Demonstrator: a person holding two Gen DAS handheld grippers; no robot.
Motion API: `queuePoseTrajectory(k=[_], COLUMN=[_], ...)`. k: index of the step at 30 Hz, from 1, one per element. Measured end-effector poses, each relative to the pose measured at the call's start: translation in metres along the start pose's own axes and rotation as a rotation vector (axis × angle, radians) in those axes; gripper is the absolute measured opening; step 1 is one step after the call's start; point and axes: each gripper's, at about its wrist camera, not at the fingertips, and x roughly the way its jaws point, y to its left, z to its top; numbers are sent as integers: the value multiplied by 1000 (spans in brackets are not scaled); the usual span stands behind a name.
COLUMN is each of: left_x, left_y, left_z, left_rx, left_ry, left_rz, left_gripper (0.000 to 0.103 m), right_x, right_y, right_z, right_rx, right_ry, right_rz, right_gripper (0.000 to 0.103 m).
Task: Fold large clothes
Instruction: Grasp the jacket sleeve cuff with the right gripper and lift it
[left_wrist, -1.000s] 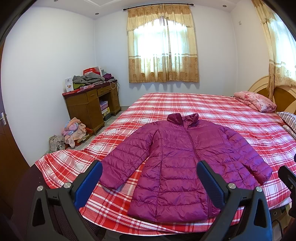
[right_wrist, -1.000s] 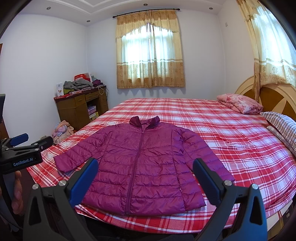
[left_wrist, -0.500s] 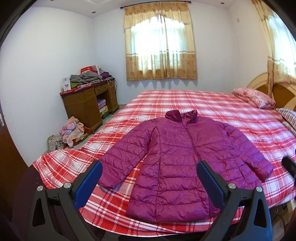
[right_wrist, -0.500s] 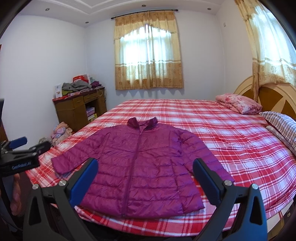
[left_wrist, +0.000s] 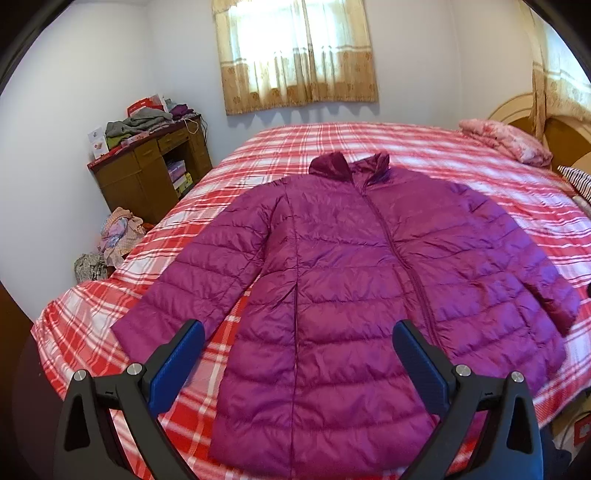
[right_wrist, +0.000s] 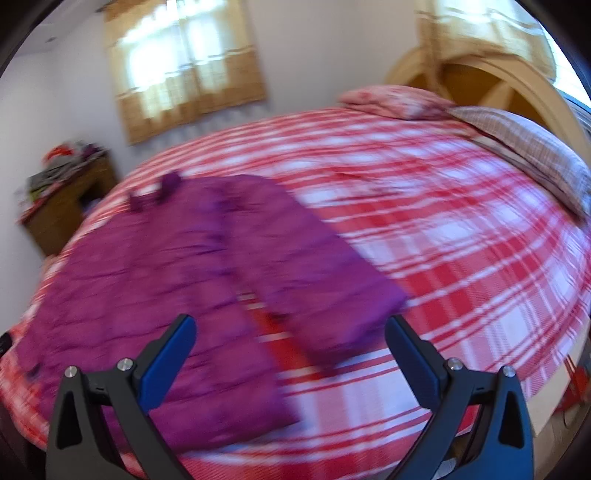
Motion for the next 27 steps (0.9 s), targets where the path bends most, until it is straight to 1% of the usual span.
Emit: queuePoseTrajectory(k=[2,6,7,8,9,10,11,12,13,14,15,16,18,21,25,27], left_x=[19,45,51,59,66,72,77,85,91,98,104,112,126,145,164,169], left_y=[-3,-4,-3,-4,-4,-5,-5,-5,-5,-5,-4,-2,4,19,37,42], left_z=[4,11,13,15,17,19,21,24,28,30,33,35,41,49,57,62], left_rx=[8,6,9,14,19,25,30,38,44,50,53,54,62,62,24,7], left_ry=[23,37,41,48,57,63,69,72,73,72,75,79,84,97,124,137], left_rz=[16,36,40,48,58,62,64,69,74,78,79,87,125,182,211,196], left_gripper=[102,102,102,102,102,102,102,102,102,102,102,102,102,102,102,102], right_x=[16,44,51,59,67,71,76,83,86,88,90,92,94,96,104,111], right_y=[-23,-45,-49,-51,-55,-55,-54,-55,-54,-54,-56,-60,-71,-95,-112,-109], right_z=[1,5,4,4,3,2,1,2,1,1,4,8,21,51,90,104], right_rx=[71,136,151,166,177,180,176,170,162,155,150,151,149,133,88,67], right_ry=[33,104,126,144,152,164,175,178,181,179,164,154,128,57,-3,-14], right_rz=[0,-21,-26,-24,-16,-5,15,31,41,44,41,39,3,-91,-182,-199], right_gripper=[103,95,94,91,85,82,75,63,54,41,30,26,18,15,13,12])
